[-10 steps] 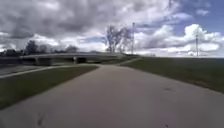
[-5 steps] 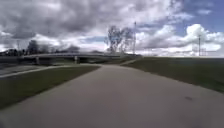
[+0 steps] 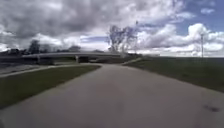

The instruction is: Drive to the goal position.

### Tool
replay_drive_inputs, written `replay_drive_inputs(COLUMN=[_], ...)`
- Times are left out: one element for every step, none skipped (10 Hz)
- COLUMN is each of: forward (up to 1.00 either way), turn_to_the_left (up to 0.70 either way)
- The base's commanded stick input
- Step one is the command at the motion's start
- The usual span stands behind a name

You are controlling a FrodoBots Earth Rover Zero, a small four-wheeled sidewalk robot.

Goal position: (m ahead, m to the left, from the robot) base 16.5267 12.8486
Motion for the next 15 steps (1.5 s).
replay_drive_inputs(forward=[1.00, 1.00, 1.00, 1.00, 1.00, 1.00, 1.00, 1.00, 1.00, 1.00, 1.00, 1.00, 1.00, 1.00, 1.00], turn_to_the_left=[0.00, 0.00, 0.00, 0.00, 0.00, 0.00, 0.00, 0.00, 0.00, -0.28, -0.37, -0.24, -0.08, 0.00, 0.00])
